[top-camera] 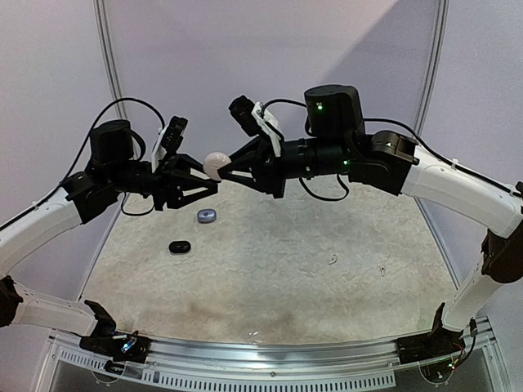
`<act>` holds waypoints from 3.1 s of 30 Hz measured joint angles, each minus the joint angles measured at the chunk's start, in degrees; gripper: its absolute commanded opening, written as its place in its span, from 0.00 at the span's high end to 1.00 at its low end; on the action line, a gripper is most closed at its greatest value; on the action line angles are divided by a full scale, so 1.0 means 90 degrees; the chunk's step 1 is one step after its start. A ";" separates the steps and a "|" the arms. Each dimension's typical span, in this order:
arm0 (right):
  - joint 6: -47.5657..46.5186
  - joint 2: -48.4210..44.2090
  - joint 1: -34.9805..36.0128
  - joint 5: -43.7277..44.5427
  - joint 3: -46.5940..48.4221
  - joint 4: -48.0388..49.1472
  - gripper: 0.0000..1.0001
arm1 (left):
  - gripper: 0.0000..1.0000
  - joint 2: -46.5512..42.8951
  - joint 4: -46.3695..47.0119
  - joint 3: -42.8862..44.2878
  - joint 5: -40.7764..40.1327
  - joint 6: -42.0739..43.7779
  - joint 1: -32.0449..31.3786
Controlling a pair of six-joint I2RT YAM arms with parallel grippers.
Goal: Insert the wireless bluetooth earbuds into the charging case
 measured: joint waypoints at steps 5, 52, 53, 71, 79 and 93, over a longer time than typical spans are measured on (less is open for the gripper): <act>0.0000 -0.0068 0.0000 0.0019 -0.0005 0.0061 1.00 | 0.61 0.0000 0.0066 -0.0007 0.0000 -0.0068 0.0000; 0.0233 0.0119 0.0068 0.0777 0.0070 -0.0398 0.42 | 1.00 -0.0007 -0.0568 0.0160 -0.0153 0.1943 -0.0005; 0.0248 0.0131 0.0068 0.0801 0.0073 -0.0432 0.42 | 1.00 -0.0007 -0.0624 0.0165 -0.0187 0.2055 -0.0005; 0.0588 0.0194 0.0068 0.0826 0.0080 -0.0631 0.43 | 1.00 -0.0007 -0.1430 0.0304 -0.0481 0.3439 -0.0005; 0.0758 0.0202 0.0061 0.0821 0.0080 -0.0646 0.43 | 1.00 -0.0007 -0.1481 0.0306 -0.0512 0.3529 -0.0005; 0.0950 0.0209 -0.0092 0.0971 0.0138 -0.0517 0.42 | 1.00 -0.0007 -0.1911 0.0253 -0.0393 0.3755 -0.0015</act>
